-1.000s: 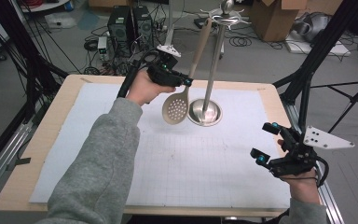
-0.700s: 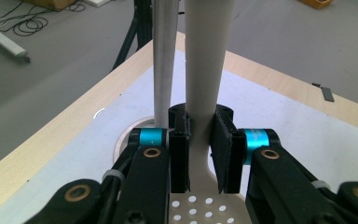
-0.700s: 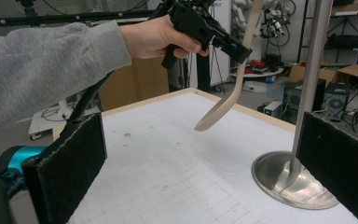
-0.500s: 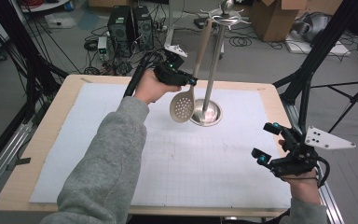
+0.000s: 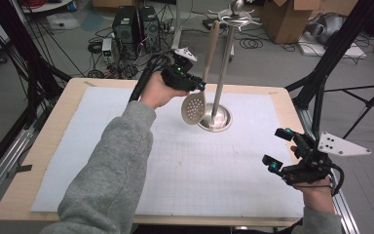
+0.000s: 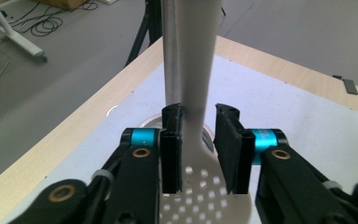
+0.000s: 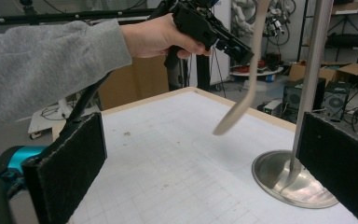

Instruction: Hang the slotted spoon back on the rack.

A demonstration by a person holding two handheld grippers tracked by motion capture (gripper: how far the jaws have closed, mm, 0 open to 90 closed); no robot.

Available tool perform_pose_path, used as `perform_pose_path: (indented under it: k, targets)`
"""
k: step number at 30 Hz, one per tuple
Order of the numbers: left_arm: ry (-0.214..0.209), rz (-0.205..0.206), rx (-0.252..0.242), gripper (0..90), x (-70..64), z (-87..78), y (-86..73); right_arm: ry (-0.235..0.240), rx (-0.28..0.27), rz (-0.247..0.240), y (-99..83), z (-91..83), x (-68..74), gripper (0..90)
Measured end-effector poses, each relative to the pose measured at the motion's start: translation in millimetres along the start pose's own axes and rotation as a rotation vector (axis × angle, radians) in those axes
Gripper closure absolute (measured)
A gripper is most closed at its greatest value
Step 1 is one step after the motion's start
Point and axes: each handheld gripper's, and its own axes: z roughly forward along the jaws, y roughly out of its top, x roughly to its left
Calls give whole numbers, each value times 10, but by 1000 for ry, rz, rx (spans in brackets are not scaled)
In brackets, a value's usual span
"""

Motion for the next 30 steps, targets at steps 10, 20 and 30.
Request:
perform_pose_path:
  k: [10,20,30]
  targets:
    - [-30,49,33,386,-48,-4,-129,1,-7,1,-9,23,-2,4]
    - [-26,55,-67,149,-107,-203,-332,9,8,1,-8,80,19,4]
    - [-47,93,-168,111,-131,-436,-456,12,25,-1,-12,110,34,4]
